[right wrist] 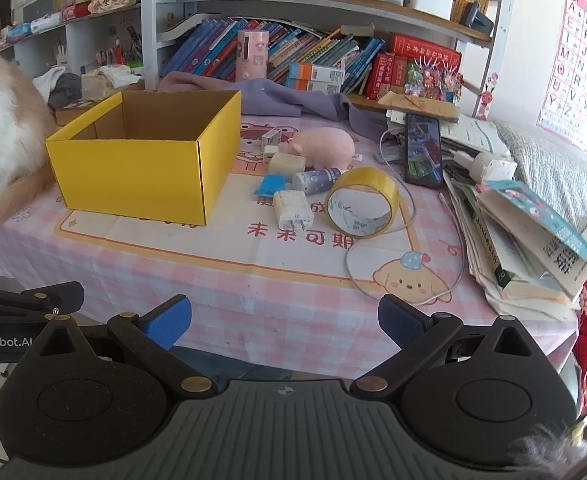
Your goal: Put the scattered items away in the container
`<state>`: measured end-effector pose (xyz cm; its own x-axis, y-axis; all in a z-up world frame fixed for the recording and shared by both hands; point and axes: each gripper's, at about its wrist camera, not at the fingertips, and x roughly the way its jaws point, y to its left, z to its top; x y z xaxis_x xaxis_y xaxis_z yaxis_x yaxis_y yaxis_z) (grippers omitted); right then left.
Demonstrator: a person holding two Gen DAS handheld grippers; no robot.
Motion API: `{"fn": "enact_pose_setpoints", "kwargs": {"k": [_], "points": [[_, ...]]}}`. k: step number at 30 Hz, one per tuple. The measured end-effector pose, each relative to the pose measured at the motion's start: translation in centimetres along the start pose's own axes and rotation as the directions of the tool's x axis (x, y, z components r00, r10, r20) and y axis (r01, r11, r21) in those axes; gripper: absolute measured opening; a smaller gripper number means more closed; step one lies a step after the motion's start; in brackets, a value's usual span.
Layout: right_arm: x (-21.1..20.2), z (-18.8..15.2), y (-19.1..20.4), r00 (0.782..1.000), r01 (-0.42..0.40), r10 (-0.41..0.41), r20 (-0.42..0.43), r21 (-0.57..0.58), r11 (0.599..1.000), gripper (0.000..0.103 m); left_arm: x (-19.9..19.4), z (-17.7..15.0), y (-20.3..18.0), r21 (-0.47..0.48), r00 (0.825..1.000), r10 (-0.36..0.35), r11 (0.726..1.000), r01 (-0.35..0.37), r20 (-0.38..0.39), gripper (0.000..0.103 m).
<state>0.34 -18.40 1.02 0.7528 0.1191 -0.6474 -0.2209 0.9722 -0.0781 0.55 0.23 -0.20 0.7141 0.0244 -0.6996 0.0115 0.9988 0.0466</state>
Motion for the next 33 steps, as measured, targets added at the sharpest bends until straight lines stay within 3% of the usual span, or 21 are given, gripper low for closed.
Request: {"fn": "enact_pose_setpoints", "kwargs": {"k": [33], "points": [[0.06,-0.31,0.6,1.0,-0.009,0.009,-0.01,-0.005,1.0,0.101,-0.1,0.01,0.45,-0.006,1.0,0.003,1.0,-0.003,-0.002,0.103]]}}
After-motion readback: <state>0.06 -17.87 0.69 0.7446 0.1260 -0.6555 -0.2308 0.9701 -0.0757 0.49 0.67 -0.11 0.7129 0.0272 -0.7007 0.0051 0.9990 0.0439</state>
